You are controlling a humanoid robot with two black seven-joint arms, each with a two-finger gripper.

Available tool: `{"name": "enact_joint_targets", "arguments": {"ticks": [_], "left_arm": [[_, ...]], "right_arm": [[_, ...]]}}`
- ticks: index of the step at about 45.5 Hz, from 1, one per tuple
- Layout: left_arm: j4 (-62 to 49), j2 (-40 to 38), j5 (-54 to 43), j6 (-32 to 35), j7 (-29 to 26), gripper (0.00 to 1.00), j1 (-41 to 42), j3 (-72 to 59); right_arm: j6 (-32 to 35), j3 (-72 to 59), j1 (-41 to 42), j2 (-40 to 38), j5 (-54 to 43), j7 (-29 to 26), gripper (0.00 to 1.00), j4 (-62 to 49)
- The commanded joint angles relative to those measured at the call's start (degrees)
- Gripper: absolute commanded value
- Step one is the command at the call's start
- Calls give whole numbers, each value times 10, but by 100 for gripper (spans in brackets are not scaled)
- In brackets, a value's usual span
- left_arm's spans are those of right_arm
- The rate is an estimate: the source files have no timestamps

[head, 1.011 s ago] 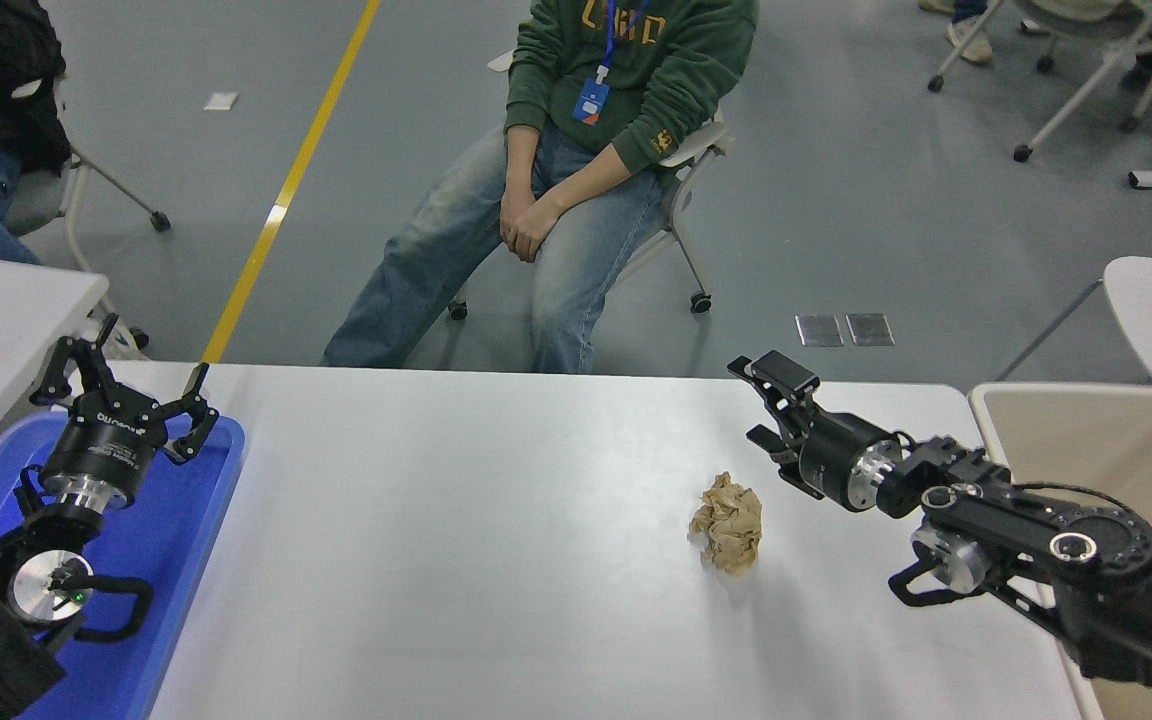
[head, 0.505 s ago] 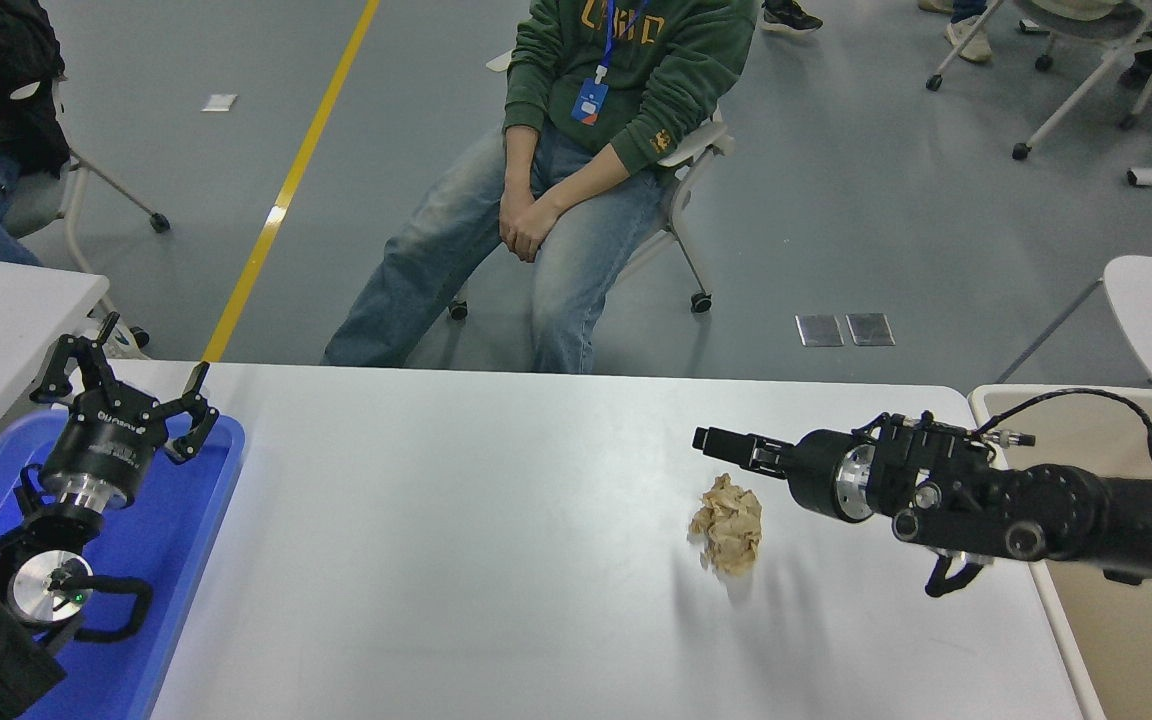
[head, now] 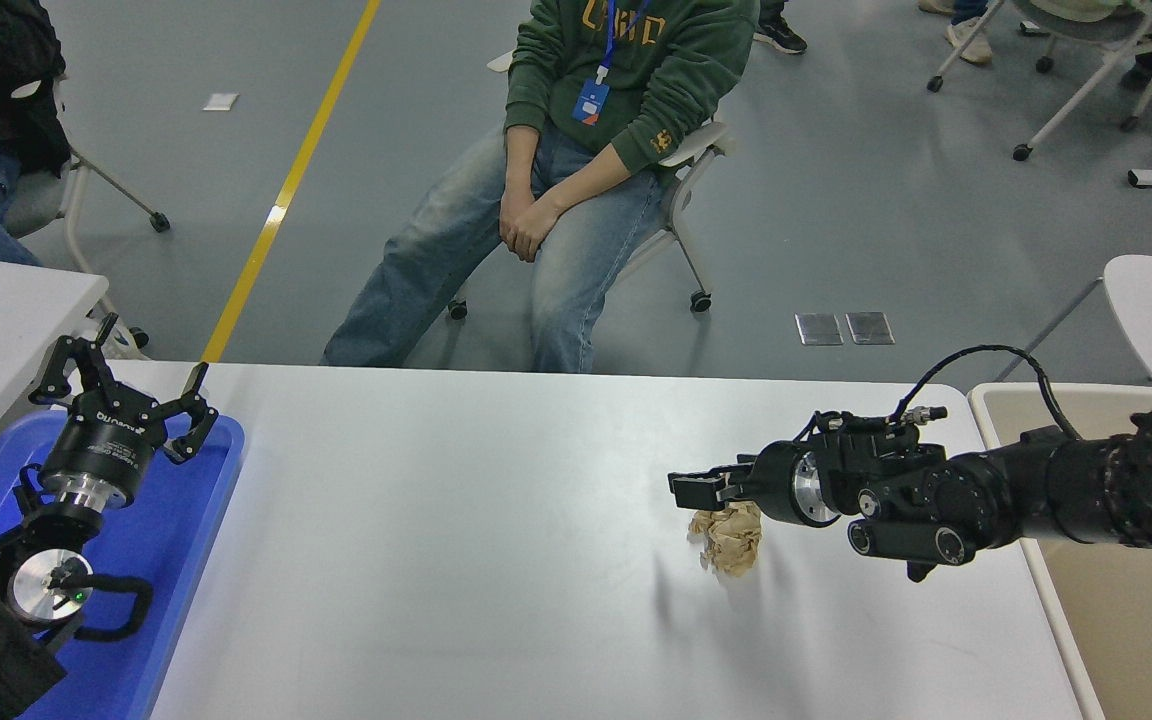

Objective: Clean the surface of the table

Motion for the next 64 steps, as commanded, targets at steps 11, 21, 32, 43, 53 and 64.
{"name": "enact_joint_targets", "arguments": {"ticks": [11,21,32,43,53,64], "left_arm": [[0,0,0,0,0,100,0,0],[0,0,0,0,0,100,0,0],[0,0,0,0,0,100,0,0],[0,0,0,0,0,100,0,0],[0,0,0,0,0,100,0,0],[0,0,0,0,0,100,0,0]], "right_arm": [[2,-37,-34,25,-49,5,100,-73],[2,-37,-60,12,-87,5,100,-73],[2,-36,-74,9,-87,5,100,-76],[11,-34,-71,14,-81,2,68,-85],[82,-24,-62,11,-75,1,0,-86],[122,-10,-25,-2,0,3,0,-82]]}}
